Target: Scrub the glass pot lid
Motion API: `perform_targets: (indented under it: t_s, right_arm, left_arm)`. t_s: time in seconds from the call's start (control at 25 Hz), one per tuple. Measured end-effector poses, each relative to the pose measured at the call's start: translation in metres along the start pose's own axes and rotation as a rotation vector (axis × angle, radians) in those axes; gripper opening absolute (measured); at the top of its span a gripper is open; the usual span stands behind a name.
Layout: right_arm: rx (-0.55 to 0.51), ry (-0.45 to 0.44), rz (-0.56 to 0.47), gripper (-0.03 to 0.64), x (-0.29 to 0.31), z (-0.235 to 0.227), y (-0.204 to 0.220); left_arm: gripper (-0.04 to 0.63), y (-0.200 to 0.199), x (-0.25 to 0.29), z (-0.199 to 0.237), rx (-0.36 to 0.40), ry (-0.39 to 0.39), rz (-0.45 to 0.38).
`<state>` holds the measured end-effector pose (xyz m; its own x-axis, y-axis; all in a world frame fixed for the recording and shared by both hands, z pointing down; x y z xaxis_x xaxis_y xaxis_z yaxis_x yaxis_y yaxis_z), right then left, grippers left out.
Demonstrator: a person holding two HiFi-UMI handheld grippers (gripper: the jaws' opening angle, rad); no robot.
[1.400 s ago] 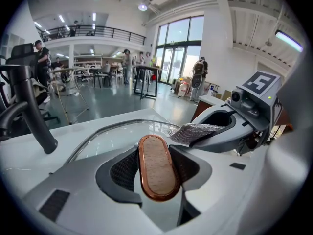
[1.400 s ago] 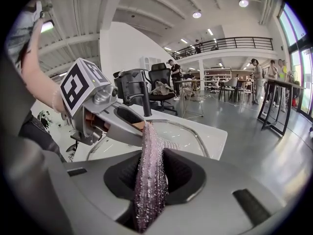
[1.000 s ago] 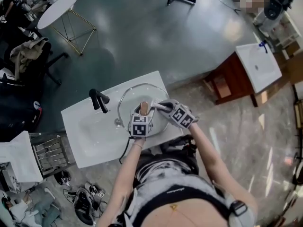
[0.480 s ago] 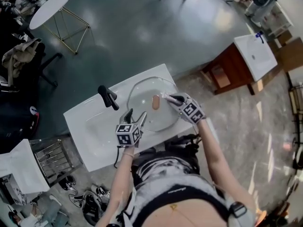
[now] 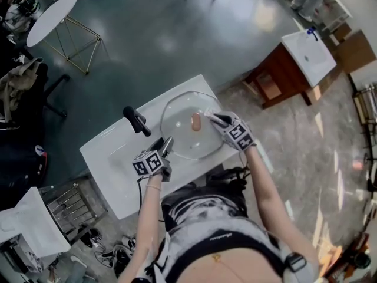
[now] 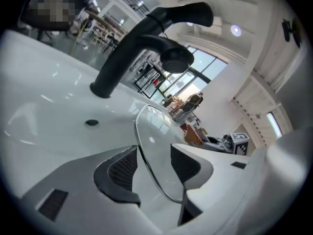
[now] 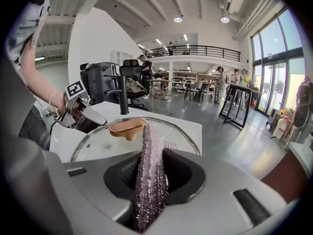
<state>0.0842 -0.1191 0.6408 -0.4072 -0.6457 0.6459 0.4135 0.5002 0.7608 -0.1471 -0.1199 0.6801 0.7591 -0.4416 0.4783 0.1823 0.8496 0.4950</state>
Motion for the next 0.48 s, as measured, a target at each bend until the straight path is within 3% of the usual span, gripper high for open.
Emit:
perform_targets:
  t_s: [0.2,0.48]
  right_arm:
    - [0.038,0.041,-0.004,0.096,-0.006,0.008,0.006]
    - [0.046,-0.040,0.001,0.095,-0.019,0.033,0.013]
  left_arm:
    - [0.169,0.000,0.004,0.001,-0.104,0.088,-0.023]
    - [0.164,0.001,0.004,-0.001,-0.087,0.095,-0.010]
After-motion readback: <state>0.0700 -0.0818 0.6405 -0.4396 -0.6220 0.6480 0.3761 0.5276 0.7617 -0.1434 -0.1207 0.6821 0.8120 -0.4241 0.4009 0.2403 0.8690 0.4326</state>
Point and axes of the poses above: the fingertips, and each gripper's own axes: x forward along the fingers, z to its left, y out of its underside, the point moved 2 cm from there along -x, backward along the fingers, and after that the axes turned 2 degrees about -x, right-handed, at the moved point
